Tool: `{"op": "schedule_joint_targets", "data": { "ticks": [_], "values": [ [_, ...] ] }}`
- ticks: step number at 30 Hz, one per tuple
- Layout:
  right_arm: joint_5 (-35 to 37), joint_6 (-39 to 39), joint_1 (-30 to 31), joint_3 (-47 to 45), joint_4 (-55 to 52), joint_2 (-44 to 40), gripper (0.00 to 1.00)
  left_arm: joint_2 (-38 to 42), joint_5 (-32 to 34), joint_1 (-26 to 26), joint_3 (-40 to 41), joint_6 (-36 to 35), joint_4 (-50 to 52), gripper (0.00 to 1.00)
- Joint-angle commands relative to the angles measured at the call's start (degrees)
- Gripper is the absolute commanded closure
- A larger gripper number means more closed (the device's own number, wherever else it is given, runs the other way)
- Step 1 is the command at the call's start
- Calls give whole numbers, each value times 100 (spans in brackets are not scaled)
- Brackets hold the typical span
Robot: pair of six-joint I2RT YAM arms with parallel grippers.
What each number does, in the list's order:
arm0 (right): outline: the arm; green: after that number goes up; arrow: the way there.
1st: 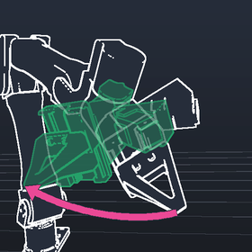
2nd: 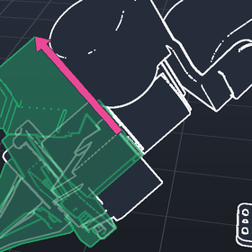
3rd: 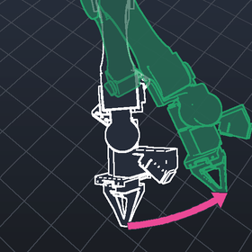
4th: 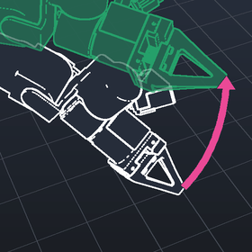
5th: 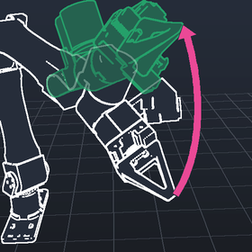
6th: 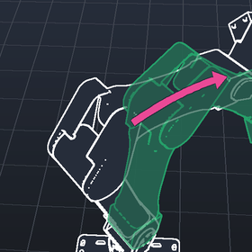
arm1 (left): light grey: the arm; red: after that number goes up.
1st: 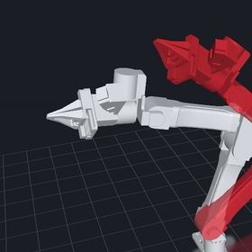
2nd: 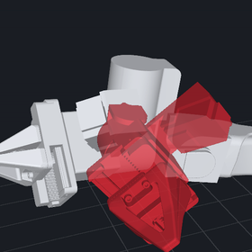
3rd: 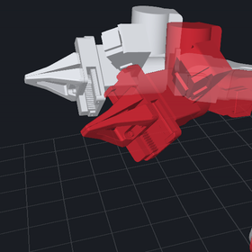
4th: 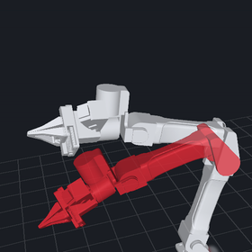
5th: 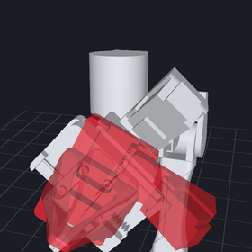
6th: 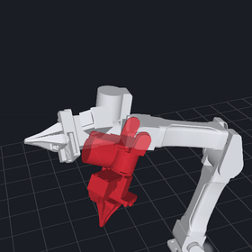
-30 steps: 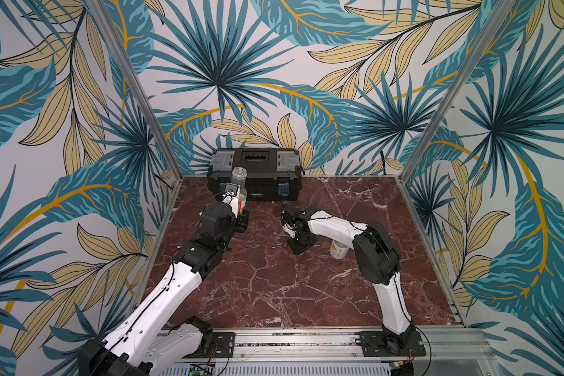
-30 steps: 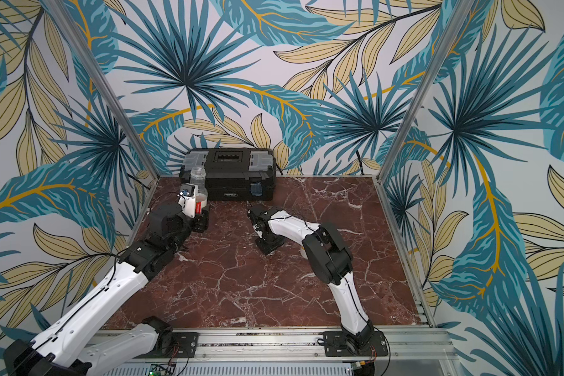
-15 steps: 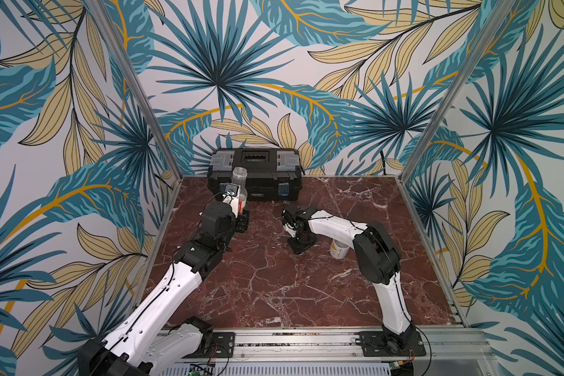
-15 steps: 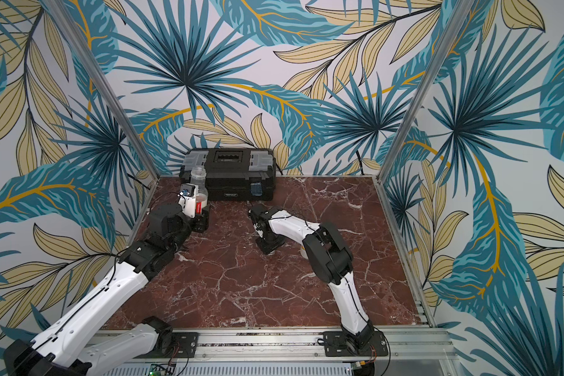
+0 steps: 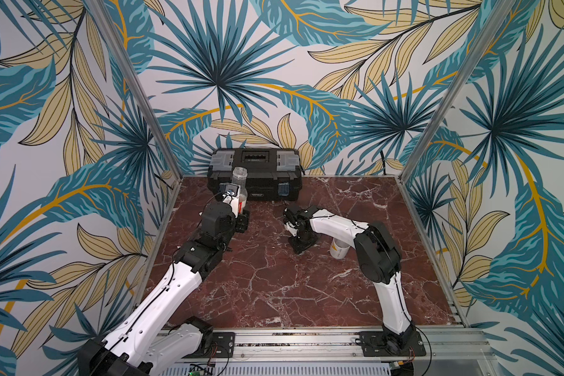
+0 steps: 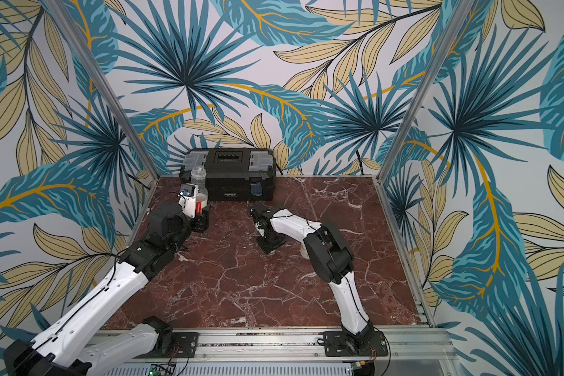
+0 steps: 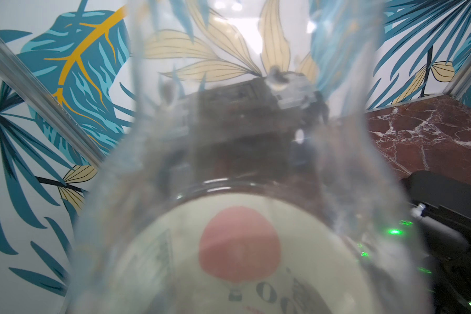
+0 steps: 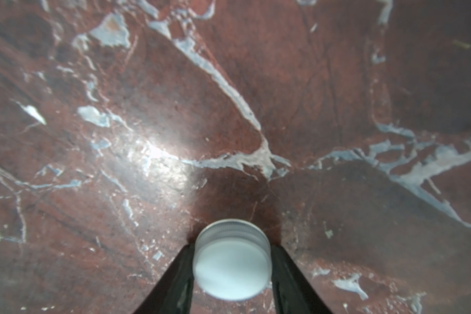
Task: Screw on the bottle caps
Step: Pick up the bottle cap from the center of the board.
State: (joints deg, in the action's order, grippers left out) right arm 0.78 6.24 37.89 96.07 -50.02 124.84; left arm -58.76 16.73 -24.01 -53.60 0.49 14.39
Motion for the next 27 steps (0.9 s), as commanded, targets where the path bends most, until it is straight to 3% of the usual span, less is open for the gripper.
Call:
{"op": "schedule_joint_targets", "data": {
  "ticks": [1, 10, 18, 27],
  "values": [
    [-87, 71, -35, -18, -145, -99, 52, 45, -37, 33, 149, -6, -173, 32],
    [-157, 73, -46, -27, -153, -85, 52, 36, -38, 35, 149, -5, -173, 32],
    [-46, 77, -46, -89, -122, -125, 60, 20, -60, 35, 149, -11, -169, 32],
    [-87, -2, -116, 58, -277, -651, 62, -79, -290, 31, 106, -117, -78, 32]
  ]
}}
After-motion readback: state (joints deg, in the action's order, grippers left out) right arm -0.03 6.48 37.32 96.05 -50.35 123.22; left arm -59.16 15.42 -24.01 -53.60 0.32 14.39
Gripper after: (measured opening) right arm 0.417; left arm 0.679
